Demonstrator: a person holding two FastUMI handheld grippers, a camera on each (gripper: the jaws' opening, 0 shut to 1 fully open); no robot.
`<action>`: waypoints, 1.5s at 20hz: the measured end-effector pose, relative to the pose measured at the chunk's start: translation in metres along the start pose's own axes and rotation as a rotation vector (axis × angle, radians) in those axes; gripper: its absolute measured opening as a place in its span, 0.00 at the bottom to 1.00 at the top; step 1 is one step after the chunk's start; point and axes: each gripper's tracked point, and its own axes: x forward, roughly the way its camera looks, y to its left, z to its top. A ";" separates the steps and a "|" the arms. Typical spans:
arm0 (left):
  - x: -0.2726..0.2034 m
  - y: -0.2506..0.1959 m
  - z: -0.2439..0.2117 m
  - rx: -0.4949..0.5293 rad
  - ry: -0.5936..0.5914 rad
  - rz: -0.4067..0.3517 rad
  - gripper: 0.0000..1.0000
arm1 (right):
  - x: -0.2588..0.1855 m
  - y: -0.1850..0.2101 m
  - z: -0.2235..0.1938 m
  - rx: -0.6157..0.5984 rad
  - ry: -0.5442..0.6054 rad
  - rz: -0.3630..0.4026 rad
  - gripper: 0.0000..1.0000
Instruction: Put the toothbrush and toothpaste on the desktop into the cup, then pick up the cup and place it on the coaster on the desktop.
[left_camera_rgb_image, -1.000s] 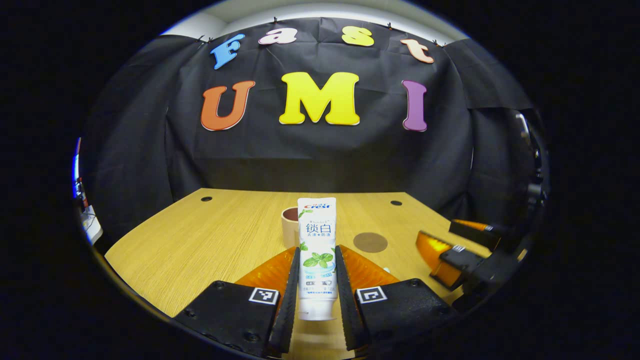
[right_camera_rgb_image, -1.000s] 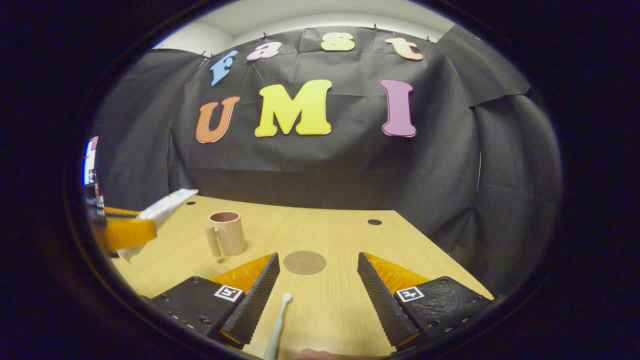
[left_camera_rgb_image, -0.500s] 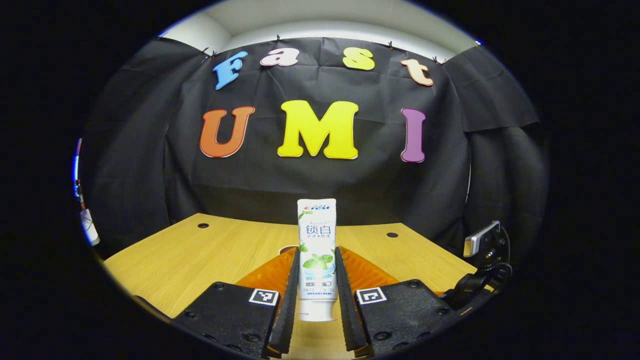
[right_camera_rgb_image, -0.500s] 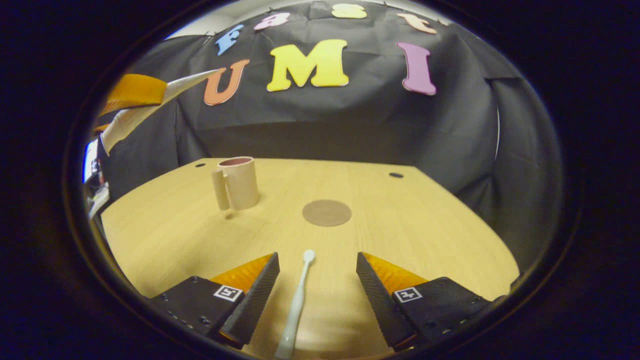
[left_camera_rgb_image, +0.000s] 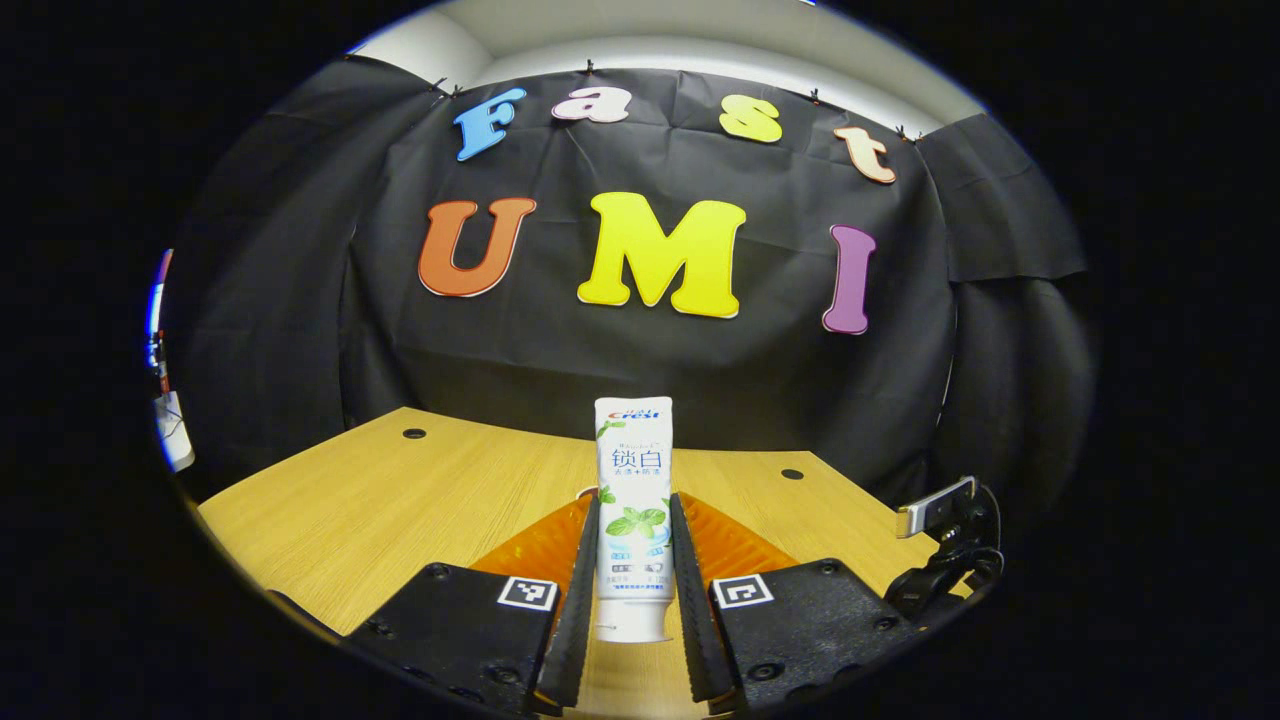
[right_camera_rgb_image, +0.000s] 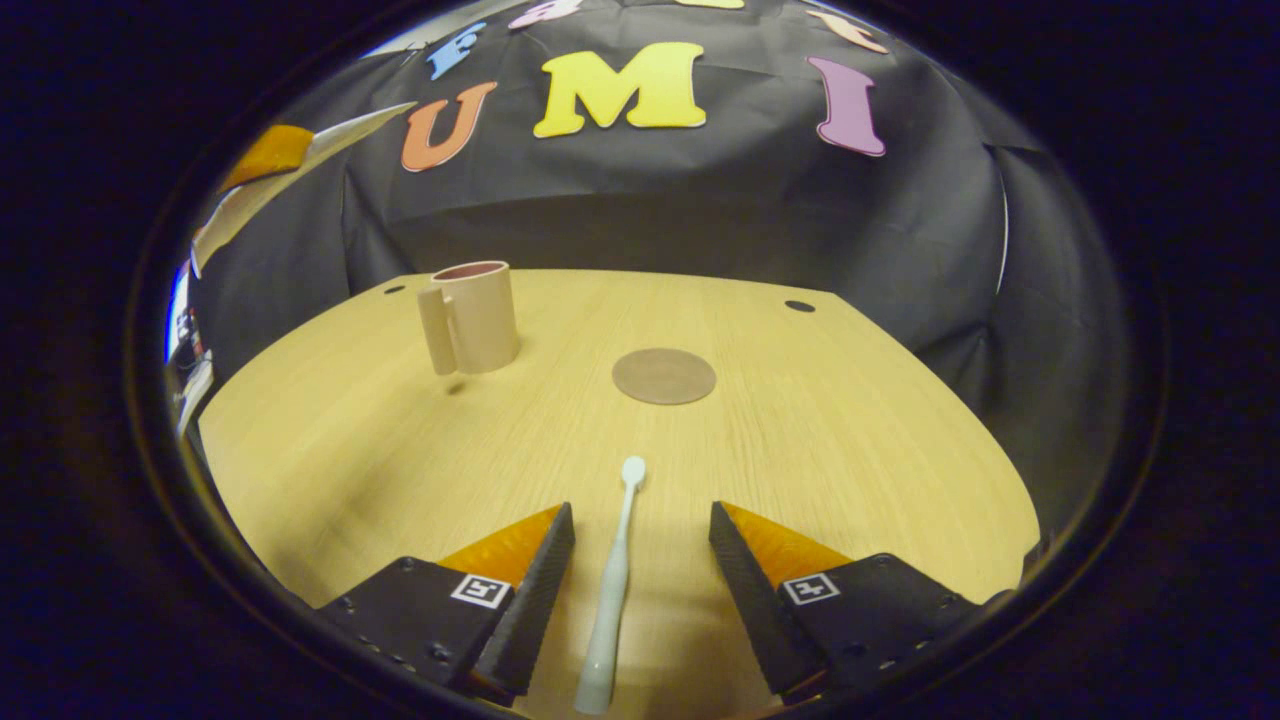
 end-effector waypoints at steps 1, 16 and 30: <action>0.000 -0.002 -0.001 0.002 0.005 -0.007 0.42 | 0.000 0.000 -0.002 0.001 0.019 -0.002 0.82; 0.010 0.009 -0.010 0.017 0.038 0.020 0.42 | -0.009 -0.011 0.033 0.094 -0.106 0.064 0.00; -0.001 -0.021 -0.034 0.078 0.068 0.004 0.43 | -0.151 -0.028 0.156 0.079 -0.616 0.102 0.00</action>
